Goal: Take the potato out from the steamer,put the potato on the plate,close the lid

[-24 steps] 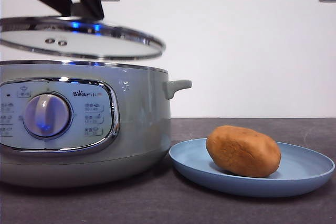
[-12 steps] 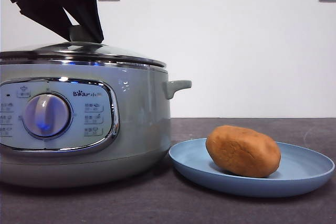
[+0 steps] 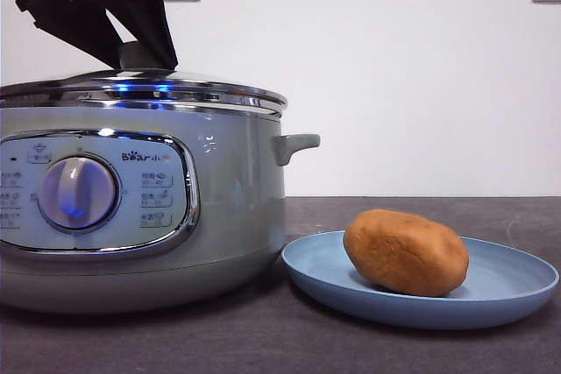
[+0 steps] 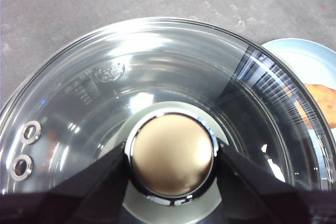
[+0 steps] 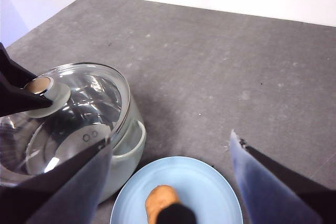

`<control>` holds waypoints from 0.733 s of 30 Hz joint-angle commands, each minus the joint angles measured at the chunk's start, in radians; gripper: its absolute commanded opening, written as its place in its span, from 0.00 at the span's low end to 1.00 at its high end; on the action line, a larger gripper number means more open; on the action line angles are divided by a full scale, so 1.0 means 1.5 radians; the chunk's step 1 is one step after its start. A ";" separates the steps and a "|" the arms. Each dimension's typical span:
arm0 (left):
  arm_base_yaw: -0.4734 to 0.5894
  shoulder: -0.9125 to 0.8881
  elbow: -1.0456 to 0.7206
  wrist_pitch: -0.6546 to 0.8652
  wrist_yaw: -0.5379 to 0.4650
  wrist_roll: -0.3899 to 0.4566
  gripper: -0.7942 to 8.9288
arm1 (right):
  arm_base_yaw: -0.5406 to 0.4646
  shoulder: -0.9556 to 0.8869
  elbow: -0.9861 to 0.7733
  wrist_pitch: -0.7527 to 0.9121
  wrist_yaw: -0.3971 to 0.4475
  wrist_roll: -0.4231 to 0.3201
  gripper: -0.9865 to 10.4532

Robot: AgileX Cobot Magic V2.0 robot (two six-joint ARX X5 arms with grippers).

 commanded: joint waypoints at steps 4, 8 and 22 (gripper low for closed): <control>0.000 -0.004 -0.005 -0.024 -0.058 0.001 0.07 | -0.001 0.000 0.002 0.003 0.002 0.006 0.41; 0.000 -0.004 -0.005 -0.033 -0.060 0.006 0.07 | -0.001 0.000 0.002 0.003 0.002 0.006 0.41; 0.000 -0.004 -0.002 0.051 -0.064 0.004 0.53 | -0.001 0.000 0.002 -0.008 0.001 0.006 0.41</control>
